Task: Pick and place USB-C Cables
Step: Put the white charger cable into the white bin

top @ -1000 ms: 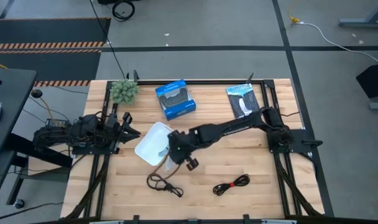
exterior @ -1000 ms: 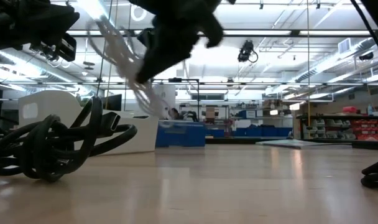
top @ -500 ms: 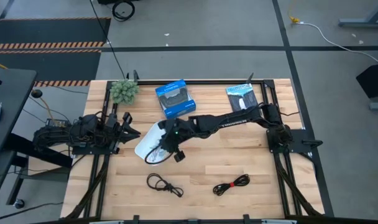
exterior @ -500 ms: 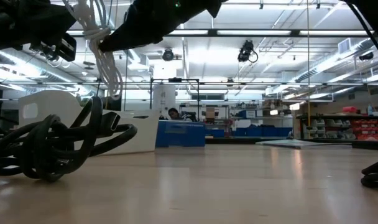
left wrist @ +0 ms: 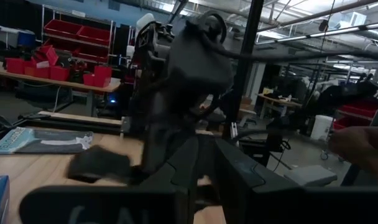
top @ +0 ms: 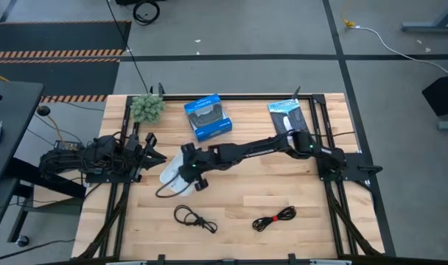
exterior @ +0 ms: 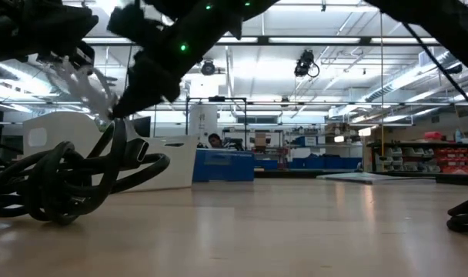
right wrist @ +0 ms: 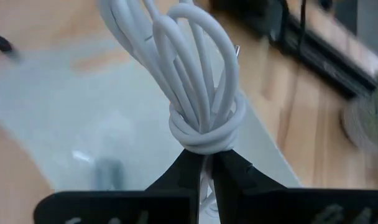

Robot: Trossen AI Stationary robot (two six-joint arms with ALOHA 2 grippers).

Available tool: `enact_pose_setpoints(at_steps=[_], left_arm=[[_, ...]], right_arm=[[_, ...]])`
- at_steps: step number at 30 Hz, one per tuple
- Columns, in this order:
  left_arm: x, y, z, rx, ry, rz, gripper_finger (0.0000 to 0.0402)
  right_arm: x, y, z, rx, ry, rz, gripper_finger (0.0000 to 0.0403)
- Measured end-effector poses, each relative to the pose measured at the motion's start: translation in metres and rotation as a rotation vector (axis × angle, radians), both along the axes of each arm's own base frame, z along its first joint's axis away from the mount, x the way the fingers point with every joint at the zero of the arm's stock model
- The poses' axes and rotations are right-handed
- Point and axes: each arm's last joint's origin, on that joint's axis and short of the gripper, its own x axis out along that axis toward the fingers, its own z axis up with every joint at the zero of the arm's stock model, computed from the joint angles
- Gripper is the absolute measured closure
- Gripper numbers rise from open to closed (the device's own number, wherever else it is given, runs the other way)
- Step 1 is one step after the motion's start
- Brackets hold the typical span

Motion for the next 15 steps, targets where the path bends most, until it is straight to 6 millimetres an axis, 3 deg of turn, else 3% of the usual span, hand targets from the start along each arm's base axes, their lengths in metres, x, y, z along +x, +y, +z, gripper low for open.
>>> enact_pose_setpoints(at_steps=[6,15], left_arm=[[0.0000,0.0000,0.0000,0.000,0.000,0.000,0.0345],[0.0000,0.0000,0.0000,0.000,0.000,-0.001,0.0345]], right_arm=[[0.0048,-0.0024,0.0023,-0.082,0.150,-0.054,0.0368],[-0.0008,-0.0029,0.0014,-0.085,0.247,-0.059,0.0316]])
